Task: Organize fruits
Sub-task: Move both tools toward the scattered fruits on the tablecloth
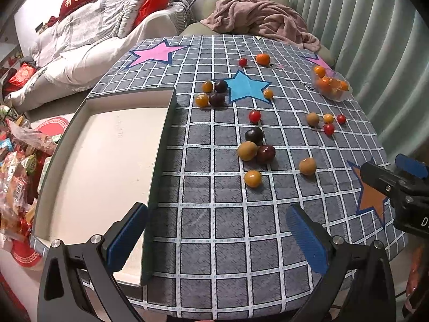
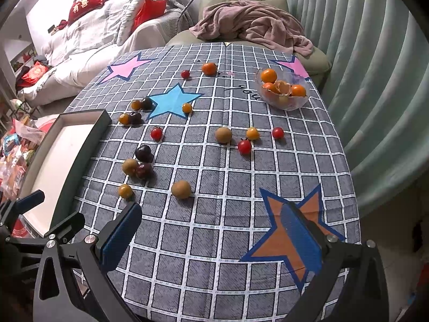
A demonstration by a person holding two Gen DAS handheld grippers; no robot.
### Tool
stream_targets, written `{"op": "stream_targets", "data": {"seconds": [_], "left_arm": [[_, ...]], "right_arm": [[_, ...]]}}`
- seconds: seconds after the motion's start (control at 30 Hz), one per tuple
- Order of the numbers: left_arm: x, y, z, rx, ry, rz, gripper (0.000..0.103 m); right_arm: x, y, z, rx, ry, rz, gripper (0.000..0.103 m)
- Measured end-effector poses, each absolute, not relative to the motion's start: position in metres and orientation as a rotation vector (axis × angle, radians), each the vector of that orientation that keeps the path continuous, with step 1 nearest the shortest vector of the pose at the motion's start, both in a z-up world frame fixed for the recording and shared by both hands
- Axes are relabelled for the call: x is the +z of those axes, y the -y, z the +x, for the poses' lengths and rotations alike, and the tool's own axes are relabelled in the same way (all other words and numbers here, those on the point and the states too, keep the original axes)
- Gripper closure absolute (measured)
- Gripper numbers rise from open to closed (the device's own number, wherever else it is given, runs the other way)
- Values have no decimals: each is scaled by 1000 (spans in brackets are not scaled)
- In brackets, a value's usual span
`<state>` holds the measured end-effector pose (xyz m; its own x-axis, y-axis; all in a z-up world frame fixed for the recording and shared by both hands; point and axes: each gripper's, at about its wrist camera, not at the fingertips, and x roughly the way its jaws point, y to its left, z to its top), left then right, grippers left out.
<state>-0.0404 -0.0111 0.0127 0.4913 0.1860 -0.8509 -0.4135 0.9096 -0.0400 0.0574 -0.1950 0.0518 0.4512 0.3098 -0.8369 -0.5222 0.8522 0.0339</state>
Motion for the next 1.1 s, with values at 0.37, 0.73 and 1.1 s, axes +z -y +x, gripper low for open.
{"op": "stream_targets", "data": {"seconds": [0.37, 0.73, 1.1], "left_arm": [[1, 14, -32, 376, -1041, -234, 0], [-17, 20, -15, 374, -1099, -221, 0], [-37, 24, 3, 378, -1149, -211, 0]], "right_arm": [[36, 202, 66, 522, -1010, -216, 0], [15, 210, 77, 530, -1061, -192, 0], [-3, 212, 85, 539, -1103, -176, 0]]}}
